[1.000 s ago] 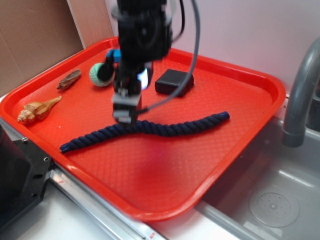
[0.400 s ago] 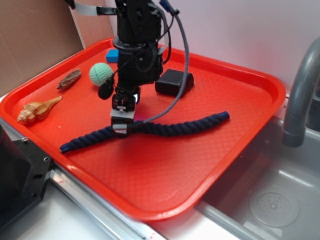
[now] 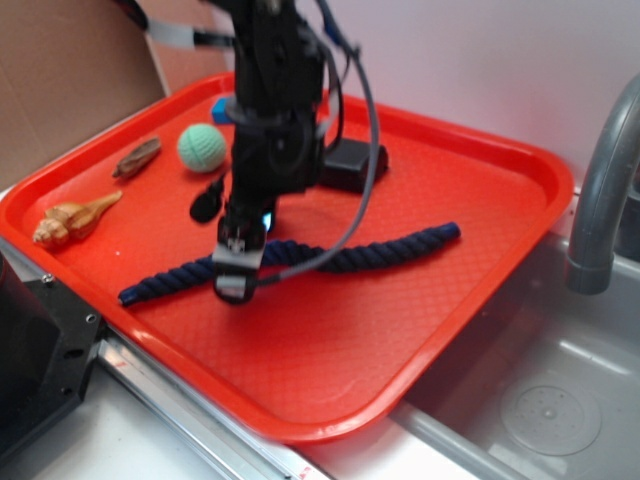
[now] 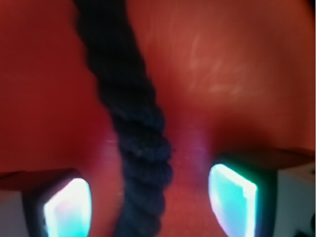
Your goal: Grab the blue rope.
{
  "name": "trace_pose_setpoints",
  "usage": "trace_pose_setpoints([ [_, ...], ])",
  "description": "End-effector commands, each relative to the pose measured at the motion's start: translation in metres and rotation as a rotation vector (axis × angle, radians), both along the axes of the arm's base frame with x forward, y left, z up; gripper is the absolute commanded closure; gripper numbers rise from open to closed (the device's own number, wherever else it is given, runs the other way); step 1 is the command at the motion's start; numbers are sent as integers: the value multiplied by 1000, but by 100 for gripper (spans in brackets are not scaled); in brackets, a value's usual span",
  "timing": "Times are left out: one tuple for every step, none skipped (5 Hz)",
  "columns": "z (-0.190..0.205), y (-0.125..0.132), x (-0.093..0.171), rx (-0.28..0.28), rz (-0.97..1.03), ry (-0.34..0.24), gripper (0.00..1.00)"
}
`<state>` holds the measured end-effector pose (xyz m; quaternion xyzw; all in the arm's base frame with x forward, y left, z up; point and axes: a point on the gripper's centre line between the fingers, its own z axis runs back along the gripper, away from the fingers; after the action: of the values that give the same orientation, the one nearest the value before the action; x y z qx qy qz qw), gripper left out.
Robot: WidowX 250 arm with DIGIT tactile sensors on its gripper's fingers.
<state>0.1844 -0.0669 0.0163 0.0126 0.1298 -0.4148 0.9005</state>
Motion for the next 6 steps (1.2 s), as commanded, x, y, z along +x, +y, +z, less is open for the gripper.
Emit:
trace_pose_setpoints([
  [-25, 28, -10, 98, 80, -1, 100],
  [-23, 29, -7, 81, 84, 3, 100],
  [-19, 28, -7, 89, 87, -9, 100],
  [-15, 28, -5, 80, 106, -2, 100],
  [12, 27, 8, 98, 195, -52, 100],
  [62, 16, 24, -39, 346, -216, 100],
])
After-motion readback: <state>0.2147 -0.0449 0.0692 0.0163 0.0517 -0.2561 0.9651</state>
